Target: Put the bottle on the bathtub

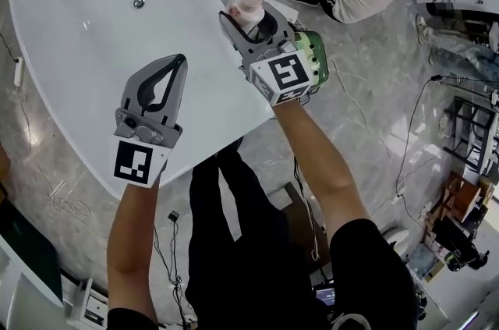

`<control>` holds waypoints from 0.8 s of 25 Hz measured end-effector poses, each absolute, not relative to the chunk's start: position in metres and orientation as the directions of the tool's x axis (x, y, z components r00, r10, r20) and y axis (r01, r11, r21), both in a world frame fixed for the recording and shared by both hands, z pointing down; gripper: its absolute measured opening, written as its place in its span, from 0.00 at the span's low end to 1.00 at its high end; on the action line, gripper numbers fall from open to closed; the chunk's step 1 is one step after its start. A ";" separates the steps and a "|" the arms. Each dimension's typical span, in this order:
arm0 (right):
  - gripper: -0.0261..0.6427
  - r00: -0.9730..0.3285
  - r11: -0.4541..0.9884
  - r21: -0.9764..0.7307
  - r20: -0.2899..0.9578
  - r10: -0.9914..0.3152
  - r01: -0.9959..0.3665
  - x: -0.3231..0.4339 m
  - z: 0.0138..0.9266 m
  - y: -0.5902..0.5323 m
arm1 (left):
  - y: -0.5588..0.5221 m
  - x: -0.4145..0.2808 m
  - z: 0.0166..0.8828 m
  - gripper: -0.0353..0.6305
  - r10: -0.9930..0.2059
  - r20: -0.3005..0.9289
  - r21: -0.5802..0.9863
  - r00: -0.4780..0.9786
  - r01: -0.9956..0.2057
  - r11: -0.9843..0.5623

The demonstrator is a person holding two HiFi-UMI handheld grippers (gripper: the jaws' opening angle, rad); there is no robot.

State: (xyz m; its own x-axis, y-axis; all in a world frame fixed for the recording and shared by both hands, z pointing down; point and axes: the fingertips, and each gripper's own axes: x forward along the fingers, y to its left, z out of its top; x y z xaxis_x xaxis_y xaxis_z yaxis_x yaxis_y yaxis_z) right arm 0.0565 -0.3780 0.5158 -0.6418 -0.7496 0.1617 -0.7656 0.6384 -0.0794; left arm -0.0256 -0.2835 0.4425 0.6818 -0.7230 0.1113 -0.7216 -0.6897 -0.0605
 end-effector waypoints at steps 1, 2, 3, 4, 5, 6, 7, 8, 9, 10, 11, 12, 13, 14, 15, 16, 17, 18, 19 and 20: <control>0.38 -0.637 0.634 -0.078 0.162 -0.754 -0.770 0.055 0.524 -0.385 | -0.286 -0.027 0.450 0.06 -0.721 0.115 -0.059 0.683 -0.720 -0.691; 0.38 -0.634 0.630 -0.080 0.162 -0.756 -0.772 0.055 0.534 -0.390 | -0.288 -0.028 0.457 0.06 -0.719 0.117 -0.056 0.685 -0.719 -0.693; 0.38 -0.632 0.628 -0.082 0.162 -0.758 -0.774 0.054 0.543 -0.396 | -0.290 -0.029 0.464 0.06 -0.718 0.120 -0.052 0.686 -0.718 -0.694; 0.38 -0.631 0.626 -0.084 0.161 -0.759 -0.775 0.053 0.551 -0.401 | -0.291 -0.030 0.471 0.06 -0.717 0.121 -0.047 0.686 -0.718 -0.695; 0.38 -0.630 0.625 -0.086 0.160 -0.760 -0.776 0.051 0.560 -0.407 | -0.293 -0.030 0.477 0.06 -0.717 0.122 -0.042 0.686 -0.718 -0.694; 0.38 -0.629 0.624 -0.086 0.160 -0.761 -0.777 0.050 0.568 -0.411 | -0.294 -0.031 0.484 0.06 -0.718 0.122 -0.036 0.686 -0.720 -0.693; 0.38 -0.630 0.625 -0.086 0.161 -0.760 -0.776 0.048 0.576 -0.415 | -0.295 -0.032 0.491 0.06 -0.718 0.123 -0.029 0.686 -0.720 -0.693; 0.38 -0.632 0.627 -0.086 0.162 -0.758 -0.774 0.046 0.584 -0.418 | -0.295 -0.033 0.498 0.06 -0.717 0.126 -0.021 0.686 -0.720 -0.693; 0.38 -0.634 0.629 -0.086 0.163 -0.756 -0.772 0.043 0.591 -0.420 | -0.294 -0.033 0.504 0.06 -0.715 0.129 -0.012 0.687 -0.720 -0.694; 0.38 -0.637 0.632 -0.086 0.162 -0.754 -0.770 0.041 0.597 -0.421 | -0.293 -0.034 0.510 0.06 -0.714 0.131 -0.004 0.688 -0.720 -0.694; 0.38 -0.639 0.635 -0.082 0.160 -0.752 -0.768 0.039 0.602 -0.423 | -0.293 -0.033 0.516 0.06 -0.713 0.133 0.002 0.688 -0.720 -0.694; 0.38 -0.641 0.638 -0.077 0.156 -0.752 -0.767 0.038 0.607 -0.424 | -0.292 -0.033 0.521 0.06 -0.712 0.134 0.006 0.689 -0.719 -0.695; 0.38 -0.642 0.640 -0.072 0.152 -0.751 -0.765 0.037 0.611 -0.425 | -0.292 -0.033 0.525 0.06 -0.711 0.137 0.008 0.690 -0.719 -0.695; 0.38 -0.644 0.641 -0.070 0.148 -0.751 -0.764 0.037 0.614 -0.426 | -0.291 -0.034 0.529 0.06 -0.710 0.139 0.008 0.690 -0.718 -0.696; 0.38 -0.644 0.642 -0.070 0.144 -0.751 -0.764 0.036 0.618 -0.428 | -0.292 -0.035 0.533 0.06 -0.710 0.143 0.010 0.689 -0.718 -0.695; 0.38 -0.644 0.641 -0.068 0.142 -0.752 -0.764 0.036 0.622 -0.429 | -0.292 -0.036 0.537 0.06 -0.711 0.147 0.015 0.687 -0.721 -0.693; 0.38 -0.642 0.641 -0.061 0.142 -0.753 -0.765 0.036 0.625 -0.430 | -0.292 -0.038 0.541 0.06 -0.713 0.150 0.024 0.685 -0.724 -0.690; 0.38 -0.639 0.639 -0.053 0.142 -0.756 -0.767 0.036 0.628 -0.431 | -0.293 -0.040 0.543 0.06 -0.715 0.153 0.032 0.682 -0.727 -0.686; 0.38 -0.636 0.637 -0.048 0.142 -0.758 -0.770 0.036 0.631 -0.431 | -0.294 -0.042 0.545 0.06 -0.717 0.153 0.037 0.680 -0.729 -0.683; 0.38 -0.633 0.634 -0.047 0.141 -0.761 -0.772 0.036 0.633 -0.432 | -0.294 -0.043 0.547 0.06 -0.719 0.152 0.039 0.679 -0.731 -0.682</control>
State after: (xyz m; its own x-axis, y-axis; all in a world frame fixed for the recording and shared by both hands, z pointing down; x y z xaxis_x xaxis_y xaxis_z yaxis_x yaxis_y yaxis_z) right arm 0.0360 -0.4317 0.6332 -0.6333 -0.7610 0.1409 -0.7721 0.6338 -0.0467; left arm -0.0431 -0.2943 0.5467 0.6786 -0.7186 0.1519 -0.7307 -0.6816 0.0395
